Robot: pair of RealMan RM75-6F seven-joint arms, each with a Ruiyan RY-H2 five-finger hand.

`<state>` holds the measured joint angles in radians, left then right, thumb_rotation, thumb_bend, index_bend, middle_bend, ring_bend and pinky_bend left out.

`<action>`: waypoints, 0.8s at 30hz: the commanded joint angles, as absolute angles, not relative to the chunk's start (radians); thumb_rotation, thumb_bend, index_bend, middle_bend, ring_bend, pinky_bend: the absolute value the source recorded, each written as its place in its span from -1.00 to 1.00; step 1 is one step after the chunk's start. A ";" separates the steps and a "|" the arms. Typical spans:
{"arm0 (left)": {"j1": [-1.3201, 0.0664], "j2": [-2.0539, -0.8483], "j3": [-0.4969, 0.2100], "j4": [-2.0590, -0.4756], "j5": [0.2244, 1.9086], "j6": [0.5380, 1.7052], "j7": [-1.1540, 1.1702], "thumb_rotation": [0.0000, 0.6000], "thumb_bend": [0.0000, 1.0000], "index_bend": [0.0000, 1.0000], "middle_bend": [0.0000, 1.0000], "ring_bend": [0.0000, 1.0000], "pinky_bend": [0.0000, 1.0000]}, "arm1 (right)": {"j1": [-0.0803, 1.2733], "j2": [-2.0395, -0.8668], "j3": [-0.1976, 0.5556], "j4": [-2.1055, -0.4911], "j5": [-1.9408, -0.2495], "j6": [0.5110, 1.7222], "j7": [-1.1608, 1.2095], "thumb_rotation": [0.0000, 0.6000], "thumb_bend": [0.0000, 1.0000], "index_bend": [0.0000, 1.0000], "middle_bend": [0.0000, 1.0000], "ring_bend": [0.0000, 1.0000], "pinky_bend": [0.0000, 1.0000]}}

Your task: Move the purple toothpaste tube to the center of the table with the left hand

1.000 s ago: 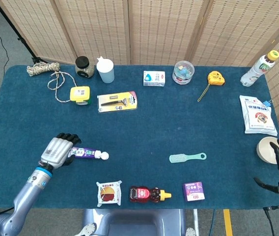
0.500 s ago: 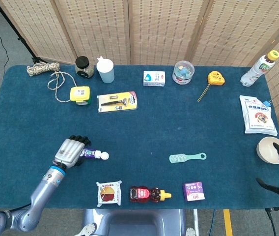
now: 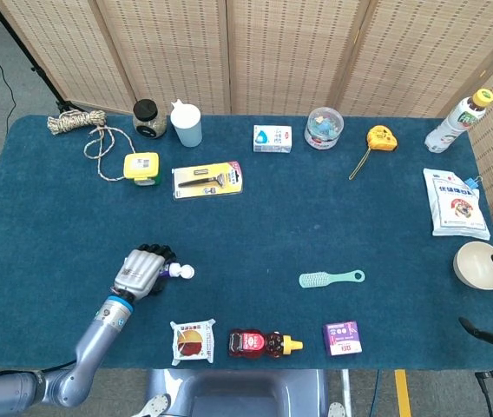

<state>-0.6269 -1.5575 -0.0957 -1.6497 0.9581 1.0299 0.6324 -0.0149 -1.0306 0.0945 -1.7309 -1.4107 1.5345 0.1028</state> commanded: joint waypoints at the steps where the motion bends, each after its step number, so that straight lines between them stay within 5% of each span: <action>1: -0.628 -1.559 -0.094 -1.650 0.954 1.031 0.624 1.00 -0.21 -0.44 -0.52 -0.60 -0.55 | -0.017 -1.030 0.094 -1.731 -1.410 1.536 0.102 1.00 -1.00 -1.00 -1.00 -1.00 -1.00; 18: -0.653 -1.584 -0.087 -1.616 0.899 1.024 0.629 1.00 -0.18 -0.41 -0.50 -0.57 -0.51 | -0.030 -1.027 0.092 -1.733 -1.405 1.542 0.106 1.00 -1.00 -1.00 -1.00 -1.00 -1.00; 24: -0.659 -1.581 -0.091 -1.613 0.878 0.999 0.601 1.00 0.43 -0.34 -0.41 -0.49 -0.42 | -0.037 -1.022 0.093 -1.739 -1.400 1.547 0.110 1.00 -1.00 -1.00 -1.00 -1.00 -1.00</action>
